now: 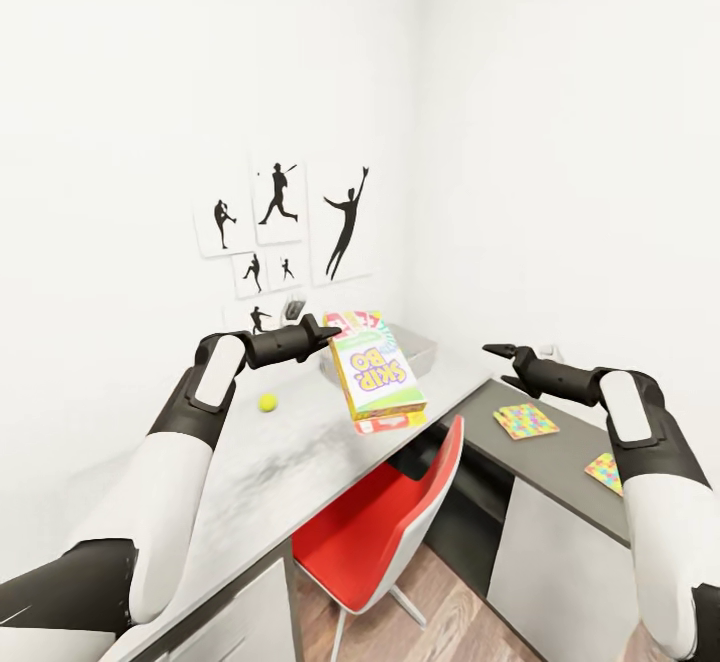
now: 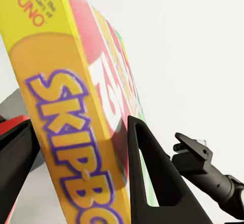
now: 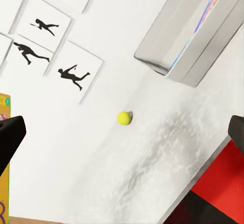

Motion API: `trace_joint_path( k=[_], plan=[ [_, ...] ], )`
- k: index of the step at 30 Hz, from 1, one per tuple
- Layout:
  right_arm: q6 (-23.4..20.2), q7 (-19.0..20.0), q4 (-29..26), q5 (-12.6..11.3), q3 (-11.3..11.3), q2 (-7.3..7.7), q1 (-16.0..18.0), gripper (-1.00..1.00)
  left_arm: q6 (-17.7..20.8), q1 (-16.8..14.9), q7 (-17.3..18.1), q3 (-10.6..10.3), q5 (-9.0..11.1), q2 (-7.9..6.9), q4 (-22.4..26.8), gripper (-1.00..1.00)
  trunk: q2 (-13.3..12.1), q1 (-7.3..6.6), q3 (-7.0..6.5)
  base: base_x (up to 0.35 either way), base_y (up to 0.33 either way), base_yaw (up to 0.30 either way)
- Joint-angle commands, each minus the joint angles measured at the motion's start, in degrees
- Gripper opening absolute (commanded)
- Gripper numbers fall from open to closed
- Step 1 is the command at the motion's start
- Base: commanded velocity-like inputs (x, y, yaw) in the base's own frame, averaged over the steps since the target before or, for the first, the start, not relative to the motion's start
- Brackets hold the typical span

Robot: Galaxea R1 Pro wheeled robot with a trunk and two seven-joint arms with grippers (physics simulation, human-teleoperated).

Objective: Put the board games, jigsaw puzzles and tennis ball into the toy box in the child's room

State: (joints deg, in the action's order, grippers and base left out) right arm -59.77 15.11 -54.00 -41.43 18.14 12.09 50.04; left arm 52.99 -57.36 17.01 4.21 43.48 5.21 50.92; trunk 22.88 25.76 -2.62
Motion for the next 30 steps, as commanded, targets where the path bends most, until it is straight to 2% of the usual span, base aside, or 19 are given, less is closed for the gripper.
trace_joint_path(
  k=[1,11,20,26,30],
  plan=[
    [-0.2,0.5,0.0,0.6,0.1,-0.07,0.0,1.00,0.4,0.0,0.4,0.3,-0.3,0.09,0.0,-1.00,0.0,0.02,0.03,0.029,-0.043,0.000],
    [-0.2,0.4,0.0,1.1,-0.2,-0.24,0.0,1.00,0.4,0.0,0.4,0.3,-0.3,0.47,0.0,-1.00,0.0,0.02,0.03,0.022,-0.159,0.000],
    [3.0,0.6,0.1,1.2,-0.2,0.41,-0.3,1.00,0.4,0.0,0.4,0.3,-0.3,0.44,0.0,-1.00,0.0,0.02,0.03,0.008,-0.012,0.000],
    [3.5,0.6,0.1,1.2,-0.2,0.24,-0.8,1.00,0.4,0.0,0.4,0.3,-0.3,0.35,0.0,-1.00,0.0,0.02,0.03,0.019,0.000,0.000],
    [3.6,0.6,0.1,1.2,-0.2,0.11,-0.9,1.00,0.4,0.0,0.4,0.3,-0.3,0.33,0.0,-1.00,0.0,0.02,0.03,0.208,-0.069,0.000]
  ],
)
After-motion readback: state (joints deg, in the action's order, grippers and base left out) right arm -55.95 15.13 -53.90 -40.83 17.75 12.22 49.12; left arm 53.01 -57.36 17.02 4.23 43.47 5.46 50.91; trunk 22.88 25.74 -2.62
